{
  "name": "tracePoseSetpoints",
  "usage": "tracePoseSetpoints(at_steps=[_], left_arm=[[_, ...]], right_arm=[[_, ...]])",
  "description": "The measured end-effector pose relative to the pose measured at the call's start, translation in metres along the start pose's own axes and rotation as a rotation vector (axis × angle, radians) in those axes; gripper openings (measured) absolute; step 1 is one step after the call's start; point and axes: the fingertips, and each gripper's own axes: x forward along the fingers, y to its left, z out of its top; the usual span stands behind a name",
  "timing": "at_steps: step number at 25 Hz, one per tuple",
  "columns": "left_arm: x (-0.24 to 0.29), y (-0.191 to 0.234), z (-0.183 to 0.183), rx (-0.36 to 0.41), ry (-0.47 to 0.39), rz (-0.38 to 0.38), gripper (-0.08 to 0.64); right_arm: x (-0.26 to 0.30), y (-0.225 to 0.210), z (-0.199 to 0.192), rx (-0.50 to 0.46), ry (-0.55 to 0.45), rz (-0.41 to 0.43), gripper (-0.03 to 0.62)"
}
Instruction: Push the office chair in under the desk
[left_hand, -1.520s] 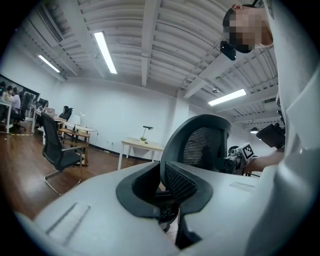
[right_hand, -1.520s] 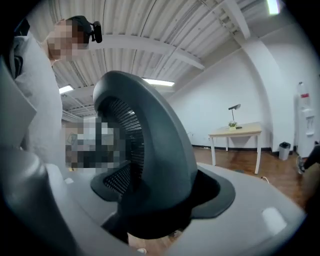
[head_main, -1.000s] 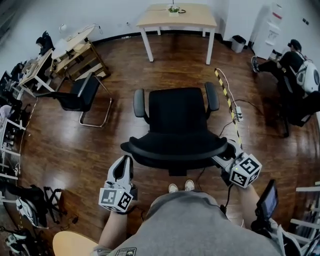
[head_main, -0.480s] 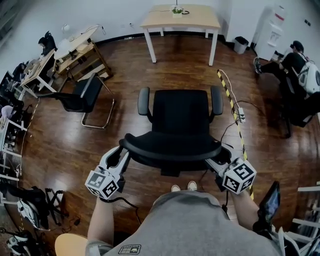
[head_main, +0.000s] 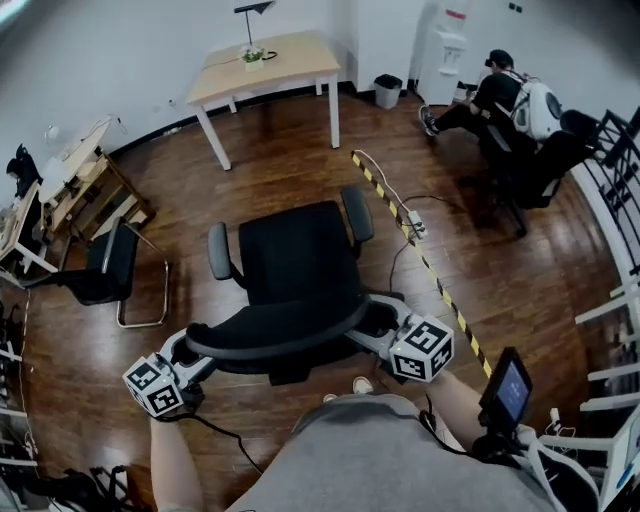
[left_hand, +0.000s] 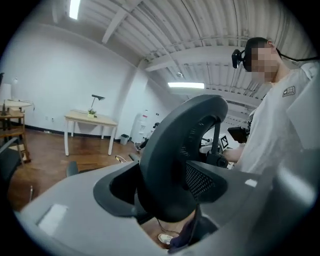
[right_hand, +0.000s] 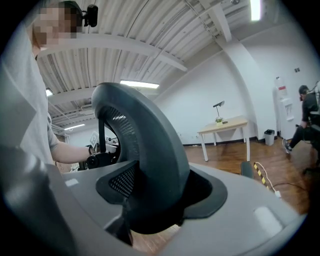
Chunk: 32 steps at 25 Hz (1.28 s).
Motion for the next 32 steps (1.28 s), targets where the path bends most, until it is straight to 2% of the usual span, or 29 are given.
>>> tracePoseSetpoints(at_steps=[7,24,32], left_arm=[[0.045,-0.014,0.002,0.008,0.033,-0.087,0.269],[0.051,-0.018,0.013,0.041,0.013,-0.073,0.258],[0.063,-0.021,0.018,0.050,0.016,-0.168,0.255]], right_arm=[[-0.015,-0.006,0.000,0.002,-0.014,-0.014,0.281],[-0.021,-0.012,0.007,0.010,-0.026,-0.033,0.279],[-0.022,-0.017,0.010,0.021,-0.017,-0.039,0.281]])
